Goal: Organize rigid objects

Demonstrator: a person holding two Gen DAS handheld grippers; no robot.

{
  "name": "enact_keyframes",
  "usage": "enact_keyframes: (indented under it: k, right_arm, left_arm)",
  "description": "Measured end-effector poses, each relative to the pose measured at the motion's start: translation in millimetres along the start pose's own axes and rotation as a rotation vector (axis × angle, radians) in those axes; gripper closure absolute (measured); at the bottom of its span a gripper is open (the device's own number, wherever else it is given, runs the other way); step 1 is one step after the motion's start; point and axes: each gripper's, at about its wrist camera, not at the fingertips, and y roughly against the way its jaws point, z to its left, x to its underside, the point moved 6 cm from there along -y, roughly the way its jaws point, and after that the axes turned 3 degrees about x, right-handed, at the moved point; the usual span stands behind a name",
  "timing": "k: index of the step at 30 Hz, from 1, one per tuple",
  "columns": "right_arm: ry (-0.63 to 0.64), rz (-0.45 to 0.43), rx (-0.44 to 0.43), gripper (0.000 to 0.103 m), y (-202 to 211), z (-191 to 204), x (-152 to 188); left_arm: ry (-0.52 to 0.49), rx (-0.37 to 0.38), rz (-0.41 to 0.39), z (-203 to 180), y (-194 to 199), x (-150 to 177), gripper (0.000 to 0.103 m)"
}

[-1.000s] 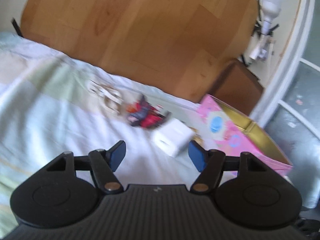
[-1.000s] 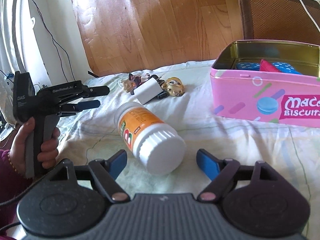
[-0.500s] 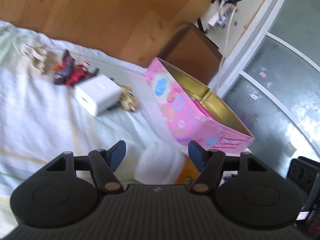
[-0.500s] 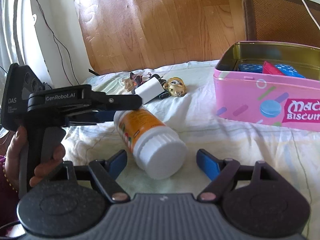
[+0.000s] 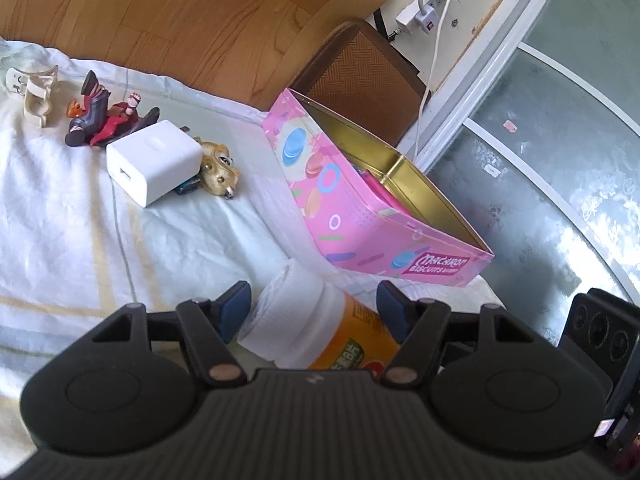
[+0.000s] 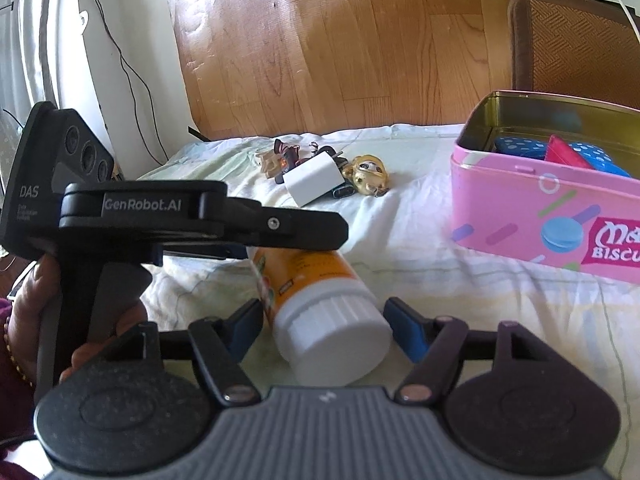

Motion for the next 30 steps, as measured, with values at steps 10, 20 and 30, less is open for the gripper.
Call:
enact_keyframes:
  k: [10, 20, 30]
  right_arm:
    - [0.053, 0.006, 0.089, 0.025, 12.6, -9.8, 8.4]
    - [0.071, -0.011, 0.097, 0.025, 14.0, -13.6, 4.6]
    - [0.185, -0.055, 0.005, 0.049, 5.2, 11.1, -2.1]
  left_arm:
    - [0.043, 0.005, -0.018, 10.6, 6.0, -3.2, 0.031]
    - [0.036, 0.031, -0.018, 8.5, 10.3, -4.1, 0.031]
    - [-0.002, 0.038, 0.038, -7.0, -0.6, -0.5, 0.034]
